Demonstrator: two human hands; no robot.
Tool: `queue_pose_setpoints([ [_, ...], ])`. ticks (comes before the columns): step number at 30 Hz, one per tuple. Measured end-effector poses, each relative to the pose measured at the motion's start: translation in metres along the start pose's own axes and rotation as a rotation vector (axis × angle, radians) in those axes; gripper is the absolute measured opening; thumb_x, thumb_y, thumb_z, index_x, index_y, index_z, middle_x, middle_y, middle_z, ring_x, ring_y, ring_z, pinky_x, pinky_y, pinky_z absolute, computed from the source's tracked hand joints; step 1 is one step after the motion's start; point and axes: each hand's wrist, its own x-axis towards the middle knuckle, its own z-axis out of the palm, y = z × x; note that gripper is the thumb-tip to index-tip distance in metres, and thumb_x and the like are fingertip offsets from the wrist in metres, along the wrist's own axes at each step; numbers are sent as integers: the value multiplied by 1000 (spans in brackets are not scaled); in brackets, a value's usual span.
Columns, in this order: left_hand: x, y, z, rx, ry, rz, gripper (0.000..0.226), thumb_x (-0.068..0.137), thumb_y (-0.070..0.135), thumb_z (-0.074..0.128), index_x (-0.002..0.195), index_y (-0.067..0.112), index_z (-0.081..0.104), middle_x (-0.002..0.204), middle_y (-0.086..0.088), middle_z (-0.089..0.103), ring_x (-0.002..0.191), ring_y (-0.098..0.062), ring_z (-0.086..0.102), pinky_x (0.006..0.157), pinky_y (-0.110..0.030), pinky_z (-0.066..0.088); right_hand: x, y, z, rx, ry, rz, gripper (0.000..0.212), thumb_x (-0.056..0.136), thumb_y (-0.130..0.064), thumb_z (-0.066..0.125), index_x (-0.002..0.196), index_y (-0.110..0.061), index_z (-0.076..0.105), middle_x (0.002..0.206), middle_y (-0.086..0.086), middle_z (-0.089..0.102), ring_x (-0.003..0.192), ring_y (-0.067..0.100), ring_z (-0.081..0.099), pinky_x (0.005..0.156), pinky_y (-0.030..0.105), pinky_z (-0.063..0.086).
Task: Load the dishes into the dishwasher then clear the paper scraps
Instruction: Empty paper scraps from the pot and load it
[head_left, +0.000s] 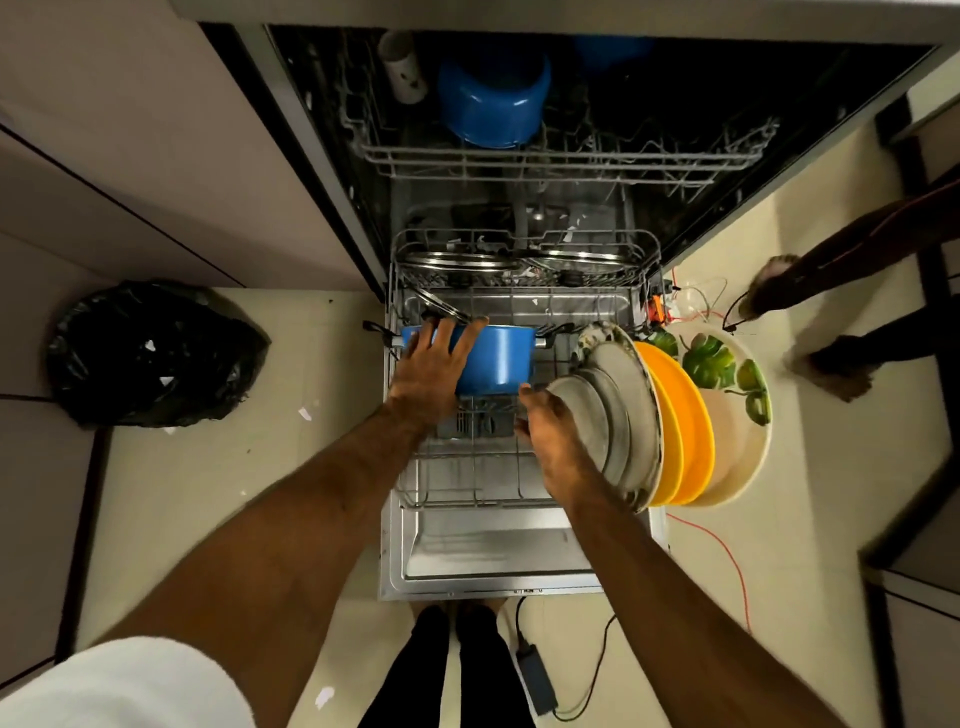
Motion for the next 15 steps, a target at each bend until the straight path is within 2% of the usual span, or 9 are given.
queue_pose_setpoints([
  [2,2,-3,4,49,-8,28,125,69,22,89,160,33,3,154,-11,23,145,-36,25,113,-54,37,3,6,0,-32,24,-7,13,102,-42,62,103,-29,63,106,-1,69,109,22,66,106,48,53],
  [3,3,-4,7,91,-6,45,125,70,24,89,160,32,3,154,-12,23,144,-36,26,116,-52,35,5,10,0,-40,21,-3,11,103,-41,62,101,-30,61,104,-3,68,107,21,66,106,49,53],
  [5,4,-5,14,171,4,74,126,70,29,89,159,31,1,153,-13,24,142,-35,29,119,-50,33,5,17,-2,-39,14,3,12,103,-41,62,108,-30,60,101,-7,65,103,18,65,106,49,53],
  [7,6,-6,22,210,12,93,128,68,31,90,158,30,0,151,-14,25,141,-34,31,118,-49,33,4,25,-5,-51,9,25,23,101,-44,64,117,-29,58,104,-9,65,107,20,66,106,49,54],
  [11,11,1,30,232,1,100,134,64,30,92,159,30,-3,150,-15,26,139,-34,33,116,-52,36,5,37,-8,-88,7,93,37,97,-52,65,124,-30,55,117,-2,67,115,23,64,108,50,51],
  [15,18,14,33,237,-15,75,136,64,22,91,159,30,-6,150,-16,27,139,-34,32,114,-51,38,7,41,-9,-81,17,109,34,99,-44,66,127,-25,59,104,0,67,105,22,66,104,47,55],
])
